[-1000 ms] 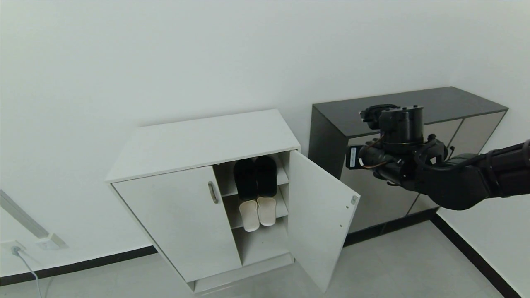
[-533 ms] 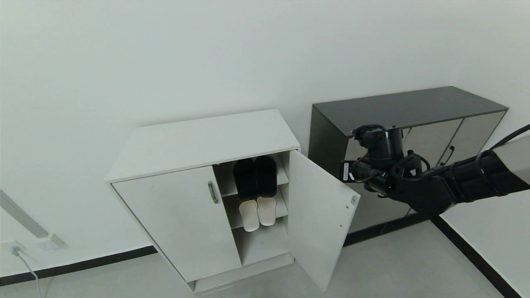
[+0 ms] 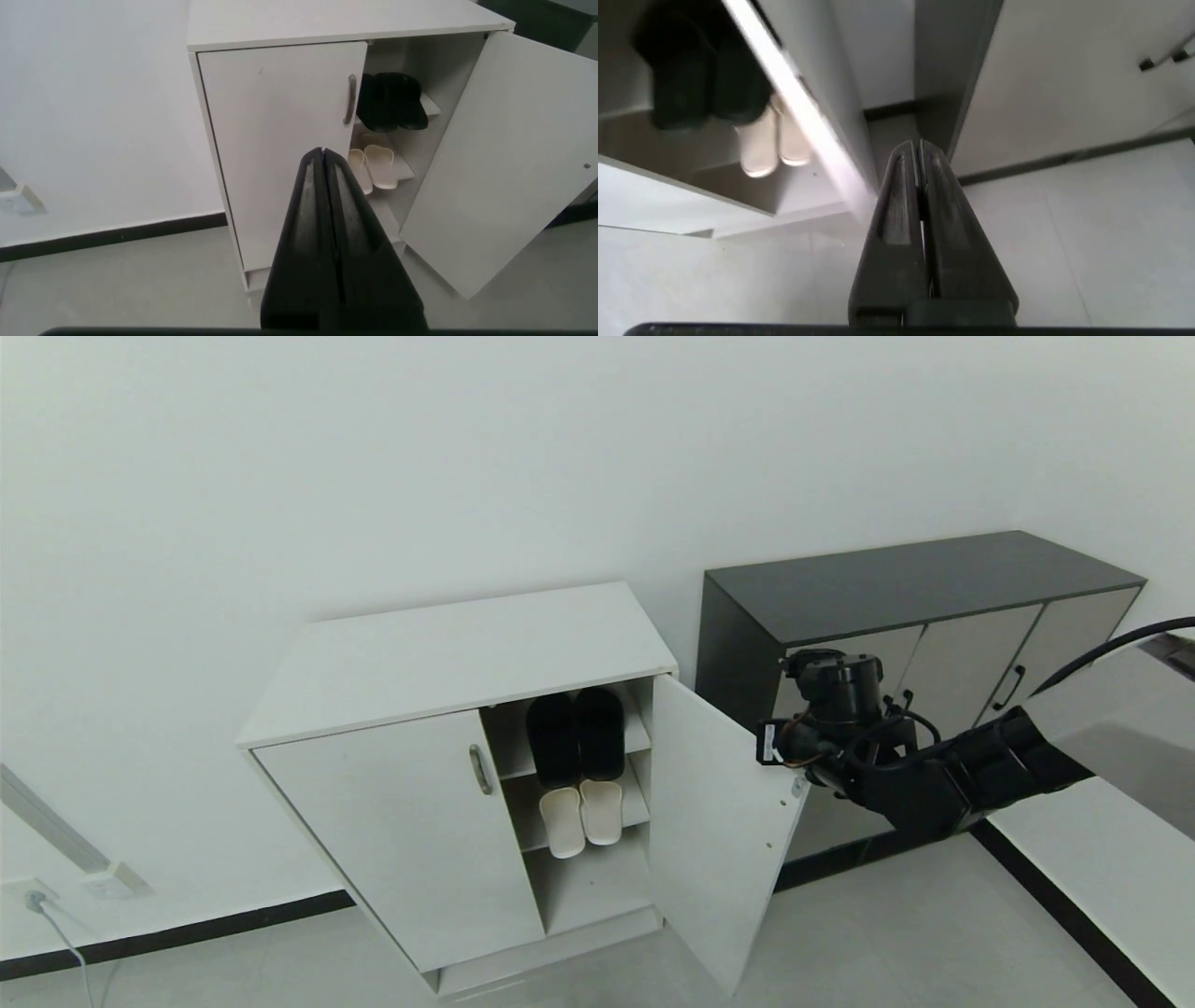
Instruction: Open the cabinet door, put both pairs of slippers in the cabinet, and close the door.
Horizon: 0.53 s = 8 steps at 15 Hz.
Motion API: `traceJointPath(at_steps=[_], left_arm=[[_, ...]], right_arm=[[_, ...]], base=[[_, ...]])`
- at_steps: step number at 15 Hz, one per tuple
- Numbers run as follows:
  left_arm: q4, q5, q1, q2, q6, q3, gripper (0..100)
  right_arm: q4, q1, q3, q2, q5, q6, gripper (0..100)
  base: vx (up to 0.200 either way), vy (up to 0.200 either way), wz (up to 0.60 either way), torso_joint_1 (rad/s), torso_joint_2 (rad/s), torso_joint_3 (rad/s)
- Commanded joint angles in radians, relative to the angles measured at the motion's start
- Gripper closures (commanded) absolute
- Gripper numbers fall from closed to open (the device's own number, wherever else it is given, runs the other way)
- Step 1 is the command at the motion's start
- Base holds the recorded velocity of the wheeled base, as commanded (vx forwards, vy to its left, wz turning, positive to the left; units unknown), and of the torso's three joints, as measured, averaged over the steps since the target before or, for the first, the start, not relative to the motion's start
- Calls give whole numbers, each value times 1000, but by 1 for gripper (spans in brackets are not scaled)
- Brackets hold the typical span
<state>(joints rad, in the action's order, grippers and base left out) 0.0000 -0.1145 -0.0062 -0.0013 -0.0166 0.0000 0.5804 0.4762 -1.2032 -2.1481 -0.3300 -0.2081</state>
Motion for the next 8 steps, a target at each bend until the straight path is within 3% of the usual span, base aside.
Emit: traceJointPath(at_steps=[1,8], left_arm=[[0,-1,0,1,0,0,100],[0,-1,0,1,0,0,100]], right_arm=[[1,-4,-4,-30,0,3,100],[-2,7,-10,-35,6,4,100]], base=[[0,0,0,0,0,0],[0,0,0,0,0,0]])
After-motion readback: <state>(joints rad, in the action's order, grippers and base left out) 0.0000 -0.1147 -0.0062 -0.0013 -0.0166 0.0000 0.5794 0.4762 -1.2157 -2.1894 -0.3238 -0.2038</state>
